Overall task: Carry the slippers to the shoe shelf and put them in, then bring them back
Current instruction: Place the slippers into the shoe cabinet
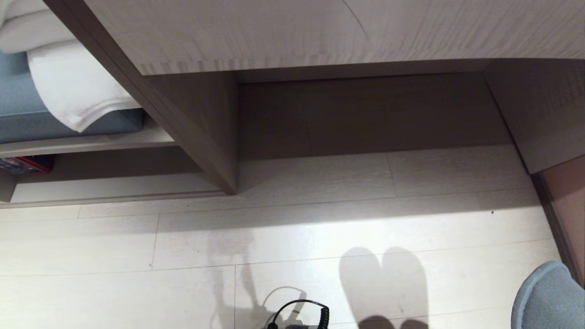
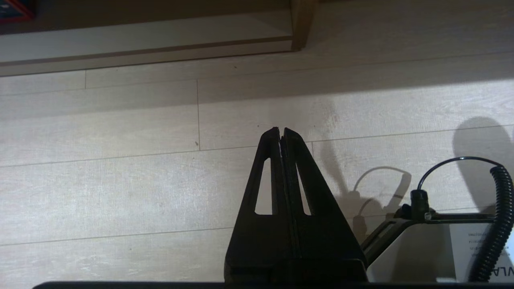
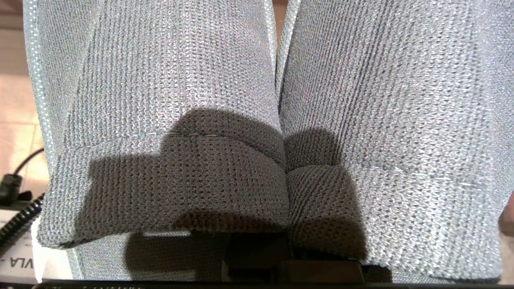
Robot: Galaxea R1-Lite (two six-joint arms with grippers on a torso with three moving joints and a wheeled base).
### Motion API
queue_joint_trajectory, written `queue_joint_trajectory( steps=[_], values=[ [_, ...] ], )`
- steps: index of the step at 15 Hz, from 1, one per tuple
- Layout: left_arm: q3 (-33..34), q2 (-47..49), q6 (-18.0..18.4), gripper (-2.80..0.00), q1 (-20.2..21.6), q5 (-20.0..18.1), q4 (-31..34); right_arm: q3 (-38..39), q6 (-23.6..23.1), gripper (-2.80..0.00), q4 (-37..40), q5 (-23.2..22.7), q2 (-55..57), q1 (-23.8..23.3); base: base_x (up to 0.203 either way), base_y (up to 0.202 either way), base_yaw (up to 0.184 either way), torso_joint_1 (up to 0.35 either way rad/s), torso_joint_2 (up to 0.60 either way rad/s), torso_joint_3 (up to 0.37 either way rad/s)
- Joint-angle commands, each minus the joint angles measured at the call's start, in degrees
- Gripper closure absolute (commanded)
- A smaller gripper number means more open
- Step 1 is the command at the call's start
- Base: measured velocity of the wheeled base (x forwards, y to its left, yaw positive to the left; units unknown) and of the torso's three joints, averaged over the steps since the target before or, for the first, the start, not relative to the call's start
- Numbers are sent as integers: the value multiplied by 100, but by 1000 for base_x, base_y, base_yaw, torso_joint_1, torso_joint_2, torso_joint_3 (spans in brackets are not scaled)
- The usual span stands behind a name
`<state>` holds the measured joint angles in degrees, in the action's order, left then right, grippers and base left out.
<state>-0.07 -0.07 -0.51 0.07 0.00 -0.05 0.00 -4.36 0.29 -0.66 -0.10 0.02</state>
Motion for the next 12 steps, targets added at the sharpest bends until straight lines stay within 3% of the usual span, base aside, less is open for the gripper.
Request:
queue_joint_trajectory(
  steps=[1,12],
  values=[
    [-1,7,-2,0,1,0,-4,9,-4,0,-2,-4,10,2,0,0,0,5,2,205],
    [-1,7,-10,0,1,0,-4,9,14,0,-2,-4,10,-2,0,0,0,1,1,203]
  ],
)
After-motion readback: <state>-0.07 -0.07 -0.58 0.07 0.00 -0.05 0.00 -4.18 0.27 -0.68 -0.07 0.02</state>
